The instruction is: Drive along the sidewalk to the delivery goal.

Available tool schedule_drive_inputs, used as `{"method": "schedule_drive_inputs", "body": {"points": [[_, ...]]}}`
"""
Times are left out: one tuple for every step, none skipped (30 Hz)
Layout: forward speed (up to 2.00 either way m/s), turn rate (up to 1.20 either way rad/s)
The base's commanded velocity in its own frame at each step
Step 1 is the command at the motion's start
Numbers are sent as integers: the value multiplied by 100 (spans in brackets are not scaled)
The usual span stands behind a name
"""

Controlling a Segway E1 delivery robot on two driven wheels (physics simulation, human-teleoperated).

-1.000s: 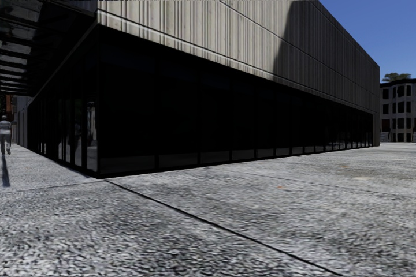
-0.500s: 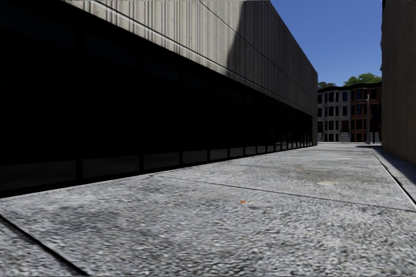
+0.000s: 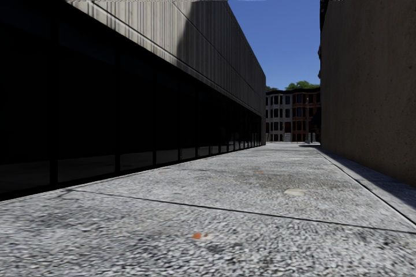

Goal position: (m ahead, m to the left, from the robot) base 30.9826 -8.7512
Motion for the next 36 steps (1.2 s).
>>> {"method": "schedule_drive_inputs", "body": {"points": [[200, -54], [200, -54], [200, -54], [200, -49], [200, -49], [200, -44], [200, -42], [200, -37], [200, -37], [200, -35], [200, -32], [200, -30], [200, -30], [200, -27], [200, -25], [200, -23], [200, -23], [200, -22], [200, -20], [200, -20], [200, -20], [200, -19], [200, -19], [200, -19], [200, -19], [200, -19], [200, -19], [200, -19], [200, -19], [200, -19], [200, -16], [200, -6], [200, -6], [200, -4], [200, -3], [200, -3]]}}
